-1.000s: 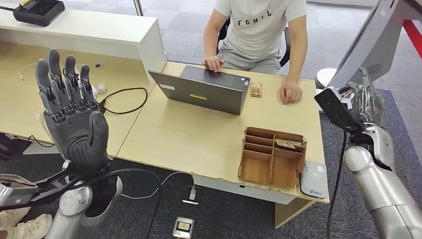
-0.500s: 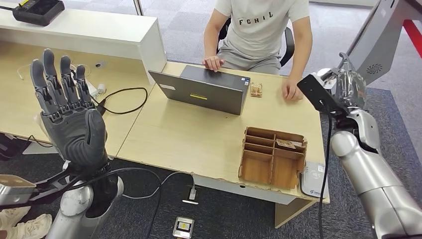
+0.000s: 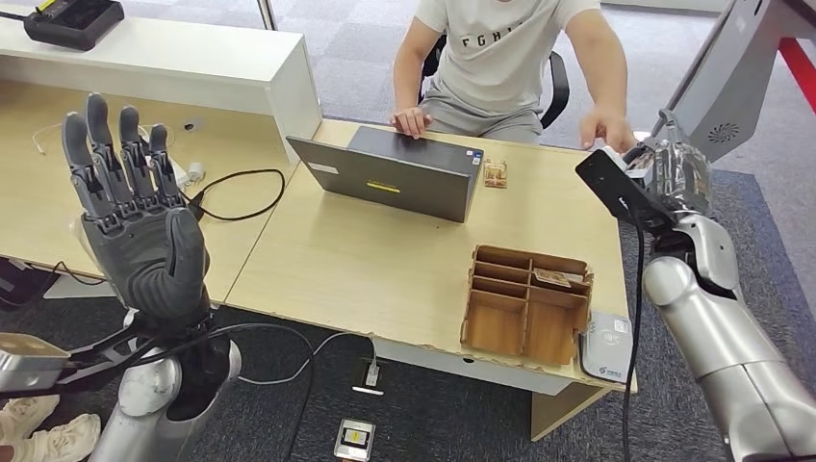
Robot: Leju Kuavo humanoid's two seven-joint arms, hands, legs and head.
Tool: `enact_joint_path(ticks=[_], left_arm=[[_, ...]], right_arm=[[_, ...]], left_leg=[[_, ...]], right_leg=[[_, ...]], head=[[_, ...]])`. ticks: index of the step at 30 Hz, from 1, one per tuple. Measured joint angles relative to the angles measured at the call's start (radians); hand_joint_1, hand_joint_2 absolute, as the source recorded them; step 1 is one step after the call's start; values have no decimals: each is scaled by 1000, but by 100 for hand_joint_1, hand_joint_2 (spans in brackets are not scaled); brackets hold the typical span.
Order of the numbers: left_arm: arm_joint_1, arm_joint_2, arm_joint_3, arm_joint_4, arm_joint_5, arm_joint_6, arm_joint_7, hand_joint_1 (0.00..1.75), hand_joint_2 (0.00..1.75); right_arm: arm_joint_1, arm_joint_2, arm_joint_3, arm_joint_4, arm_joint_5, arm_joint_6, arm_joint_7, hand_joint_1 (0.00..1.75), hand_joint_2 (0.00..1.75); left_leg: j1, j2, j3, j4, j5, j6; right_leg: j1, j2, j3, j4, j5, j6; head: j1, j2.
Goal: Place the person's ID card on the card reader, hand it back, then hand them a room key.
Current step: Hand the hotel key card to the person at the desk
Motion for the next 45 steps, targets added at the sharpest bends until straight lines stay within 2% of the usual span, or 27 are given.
enact_joint_path(ticks=[13, 14, 17, 18, 25, 31, 36, 45], left_arm=[[-3, 6, -18, 4, 1, 13, 0, 0, 175], [-5, 6, -19, 6, 2, 13, 0, 0, 175], [-10, 6, -22, 8, 4, 12, 2, 0, 175], [-12, 6, -23, 9, 5, 12, 2, 0, 175], [-15, 6, -30, 13, 8, 11, 9, 0, 175], [-11, 6, -32, 14, 7, 9, 12, 0, 175], [4, 6, -27, 14, 8, 2, 12, 0, 175], [45, 9, 0, 14, 10, -32, -1, 0, 175]], right_arm=[[1, -4, 11, 0, 3, 1, 7, 175, 175], [1, -5, 12, 0, 3, 1, 8, 147, 175], [3, -10, 12, 0, 6, 3, 11, 16, 175], [4, -11, 12, 0, 8, 4, 13, 0, 175], [22, -30, 12, -17, 11, 37, 20, 0, 175], [79, -68, 0, -119, 9, 26, 20, 0, 175], [174, -121, -24, -290, 17, 42, 44, 0, 175], [421, -200, -55, -621, 35, 54, 80, 0, 175]], left_leg=[[0, 0, 0, 0, 0, 0], [0, 0, 0, 0, 0, 0], [0, 0, 0, 0, 0, 0], [0, 0, 0, 0, 0, 0], [0, 0, 0, 0, 0, 0], [0, 0, 0, 0, 0, 0], [0, 0, 0, 0, 0, 0], [0, 0, 0, 0, -1, 1]], right_leg=[[0, 0, 0, 0, 0, 0], [0, 0, 0, 0, 0, 0], [0, 0, 0, 0, 0, 0], [0, 0, 0, 0, 0, 0], [0, 0, 0, 0, 0, 0], [0, 0, 0, 0, 0, 0], [0, 0, 0, 0, 0, 0], [0, 0, 0, -1, 0, 0]], head=[[0, 0], [0, 0], [0, 0], [0, 0], [0, 0], [0, 0], [0, 0], [0, 0]])
